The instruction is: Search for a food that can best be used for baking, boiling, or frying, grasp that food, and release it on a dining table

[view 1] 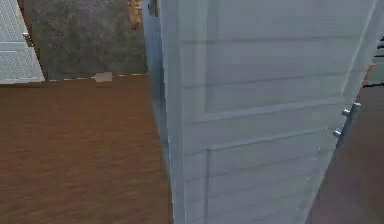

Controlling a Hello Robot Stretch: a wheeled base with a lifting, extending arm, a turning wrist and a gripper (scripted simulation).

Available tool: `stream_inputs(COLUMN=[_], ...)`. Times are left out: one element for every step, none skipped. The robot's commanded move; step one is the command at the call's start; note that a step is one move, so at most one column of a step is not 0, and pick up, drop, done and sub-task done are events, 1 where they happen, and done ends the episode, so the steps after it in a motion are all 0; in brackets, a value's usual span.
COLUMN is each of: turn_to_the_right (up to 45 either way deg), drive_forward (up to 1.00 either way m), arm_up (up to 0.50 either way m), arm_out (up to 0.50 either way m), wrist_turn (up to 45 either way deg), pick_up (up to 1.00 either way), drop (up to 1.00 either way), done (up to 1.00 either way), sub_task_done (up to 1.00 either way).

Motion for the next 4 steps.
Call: stream_inputs(turn_to_the_right=[45.0, 27.0, 3.0, 0.0], drive_forward=[0.00, 0.00, 0.00, 1.00], arm_up=[0.00, 0.00, 0.00, 0.00], arm_out=[0.00, 0.00, 0.00, 0.00], wrist_turn=[0.0, 0.0, 0.0, 0.0], pick_up=[0.00, 0.00, 0.00, 0.00], drop=[0.00, 0.00, 0.00, 0.00], done=[0.00, 0.00, 0.00, 0.00], sub_task_done=[0.00, 0.00, 0.00, 0.00])
